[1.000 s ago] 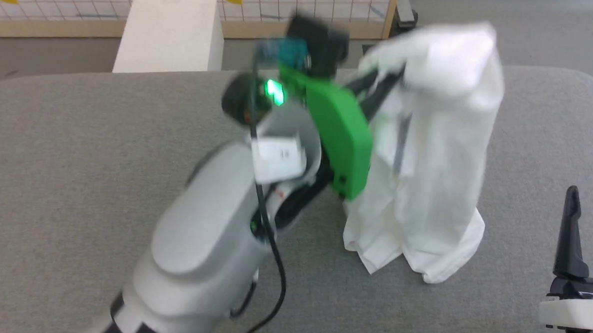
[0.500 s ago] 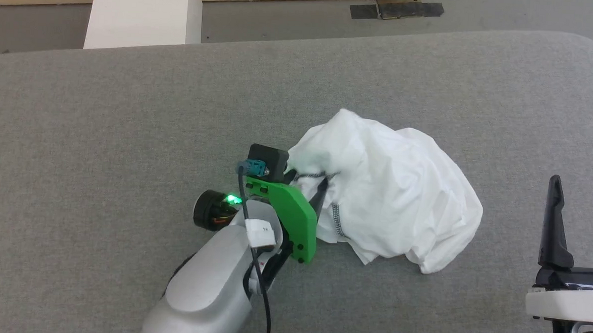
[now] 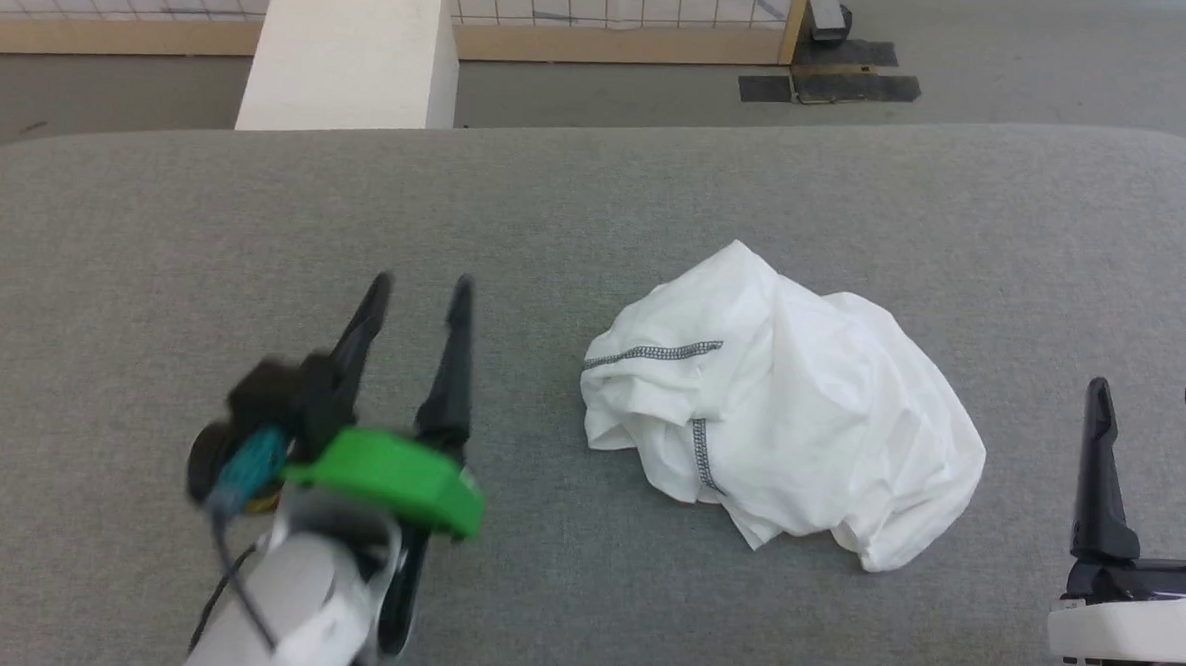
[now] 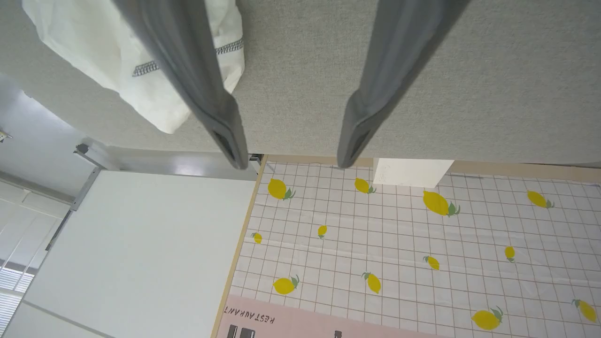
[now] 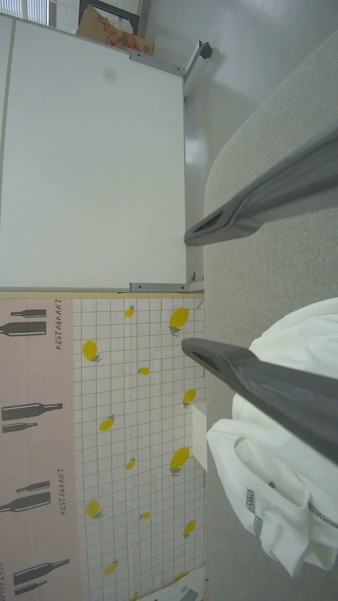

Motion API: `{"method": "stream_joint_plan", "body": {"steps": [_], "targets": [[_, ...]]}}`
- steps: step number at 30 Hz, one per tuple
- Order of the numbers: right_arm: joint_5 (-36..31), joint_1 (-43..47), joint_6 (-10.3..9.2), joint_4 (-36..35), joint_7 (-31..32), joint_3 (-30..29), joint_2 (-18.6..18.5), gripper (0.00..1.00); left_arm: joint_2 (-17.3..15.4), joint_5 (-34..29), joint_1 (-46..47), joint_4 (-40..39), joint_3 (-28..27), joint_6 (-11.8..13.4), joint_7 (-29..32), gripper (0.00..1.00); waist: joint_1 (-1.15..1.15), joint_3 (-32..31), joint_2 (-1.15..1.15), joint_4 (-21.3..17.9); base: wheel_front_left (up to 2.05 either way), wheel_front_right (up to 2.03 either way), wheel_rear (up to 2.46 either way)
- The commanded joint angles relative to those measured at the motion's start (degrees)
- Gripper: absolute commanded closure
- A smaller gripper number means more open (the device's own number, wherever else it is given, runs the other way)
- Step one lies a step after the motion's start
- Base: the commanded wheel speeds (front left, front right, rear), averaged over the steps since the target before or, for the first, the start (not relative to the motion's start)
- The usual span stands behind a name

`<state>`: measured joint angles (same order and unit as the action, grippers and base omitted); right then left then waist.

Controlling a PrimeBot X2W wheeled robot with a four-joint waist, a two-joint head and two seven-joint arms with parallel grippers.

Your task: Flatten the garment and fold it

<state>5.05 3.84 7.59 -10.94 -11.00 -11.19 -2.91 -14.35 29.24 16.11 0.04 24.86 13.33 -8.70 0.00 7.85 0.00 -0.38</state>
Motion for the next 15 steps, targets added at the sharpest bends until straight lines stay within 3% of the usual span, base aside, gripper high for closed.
{"method": "stream_joint_plan", "body": {"steps": [1,6,9,15], "targets": [[0.24,0.86,-0.10,-0.35,0.34,0.14,0.03,0.00,-1.30,-1.40,-3.32,-1.99,-0.33,0.95,-1.39,0.00,0.00,-0.41,0.00,0.53,0.00,0.00,0.00],[0.43,2.34,-0.10,-0.66,0.94,0.70,0.03,0.00,-4.01,-4.22,-13.28,-7.91,-1.91,3.32,-5.25,0.00,0.00,-0.41,0.00,1.08,0.00,0.00,0.00],[0.60,2.98,-0.10,-0.30,1.27,0.87,0.03,0.00,-3.11,-5.35,-17.78,-9.42,-2.63,4.72,-6.01,0.00,0.00,-0.38,0.00,1.27,0.00,0.00,0.00],[-0.46,1.94,-0.10,0.11,2.71,1.03,0.03,0.00,0.04,-7.79,-19.84,-9.87,-3.95,2.84,-6.28,0.00,0.00,0.15,0.00,2.03,0.00,0.00,0.00]]}}
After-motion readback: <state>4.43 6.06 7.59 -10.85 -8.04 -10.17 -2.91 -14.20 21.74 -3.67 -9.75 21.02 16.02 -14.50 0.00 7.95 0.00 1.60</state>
